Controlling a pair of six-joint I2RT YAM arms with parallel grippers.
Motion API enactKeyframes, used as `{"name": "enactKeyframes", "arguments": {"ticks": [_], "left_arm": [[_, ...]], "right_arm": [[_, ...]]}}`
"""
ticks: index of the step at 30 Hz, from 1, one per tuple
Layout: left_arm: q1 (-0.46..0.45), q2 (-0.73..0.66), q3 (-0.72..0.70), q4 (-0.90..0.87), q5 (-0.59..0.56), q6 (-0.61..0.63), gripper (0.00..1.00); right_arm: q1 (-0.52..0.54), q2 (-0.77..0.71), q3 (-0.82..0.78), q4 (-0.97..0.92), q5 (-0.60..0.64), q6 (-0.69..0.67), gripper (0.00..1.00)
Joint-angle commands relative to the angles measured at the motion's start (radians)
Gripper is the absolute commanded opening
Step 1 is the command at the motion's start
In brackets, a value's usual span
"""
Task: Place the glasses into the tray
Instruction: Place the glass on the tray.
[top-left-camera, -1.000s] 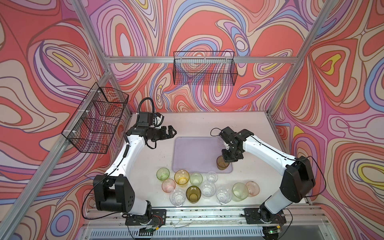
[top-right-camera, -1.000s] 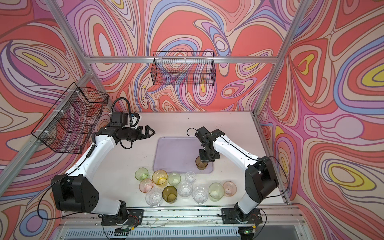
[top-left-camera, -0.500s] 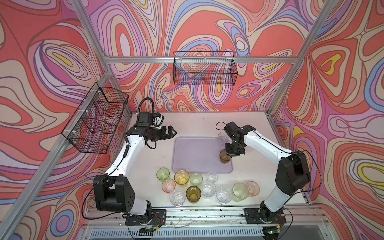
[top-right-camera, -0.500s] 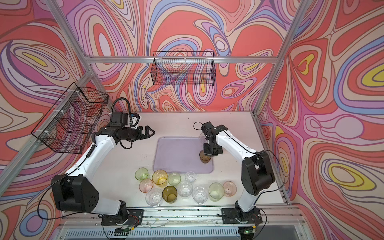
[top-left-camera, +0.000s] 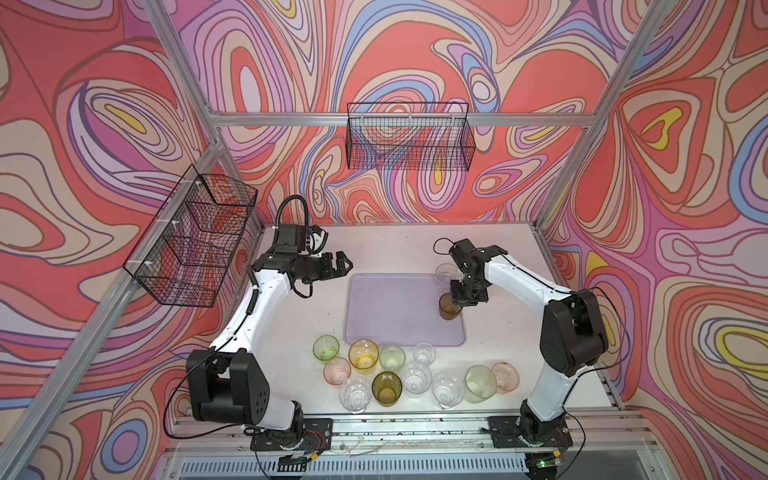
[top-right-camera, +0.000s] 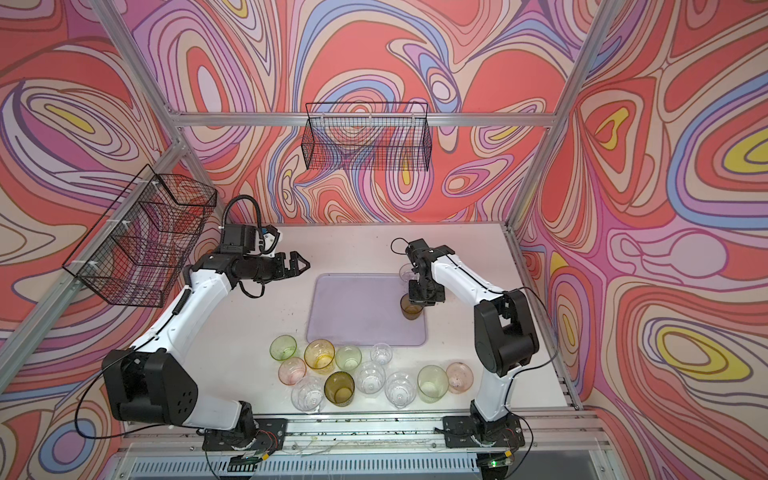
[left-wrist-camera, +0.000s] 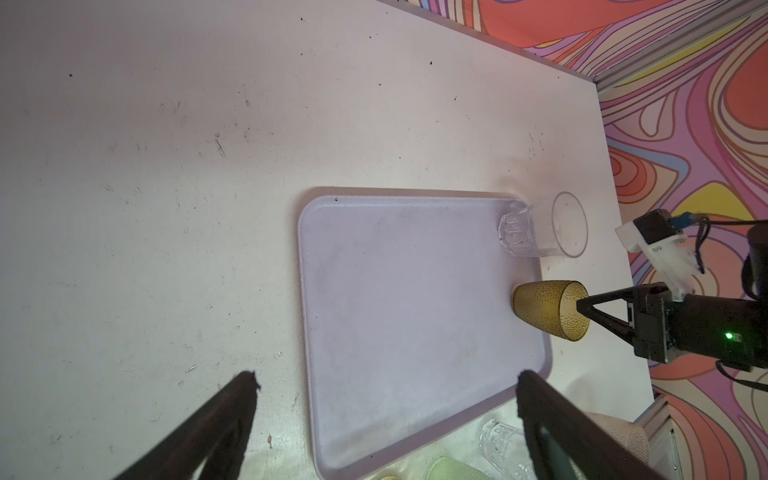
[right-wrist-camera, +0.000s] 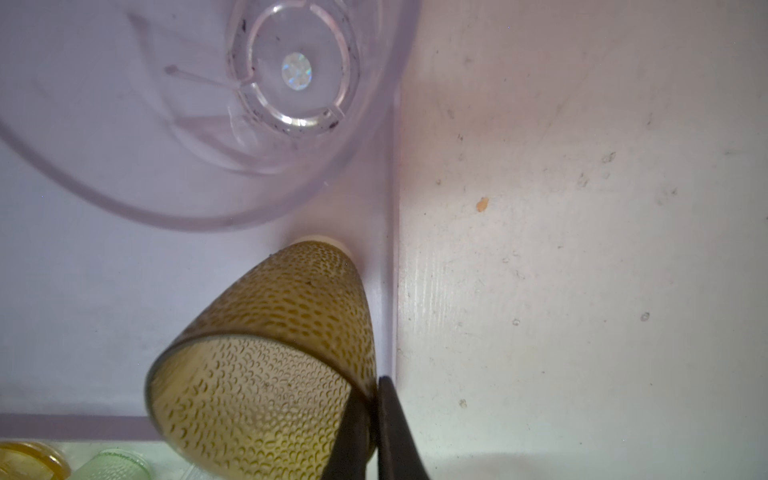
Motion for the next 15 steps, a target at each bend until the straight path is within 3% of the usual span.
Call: {"name": "enactKeyframes", "arguments": {"ticks": [1, 15], "left_arm": [[-0.002, 0.004, 0.019, -0.026, -0.007, 0.011, 1.00], [-0.001, 0.005, 0.020, -0.030, -0.008, 0.013, 1.00]], "right_arm": [[-0.007, 0.023, 0.032, 0.011, -0.006, -0.018, 0.00], [-0.039, 0.041, 0.037, 0.015, 0.009, -0.030, 0.00]]}}
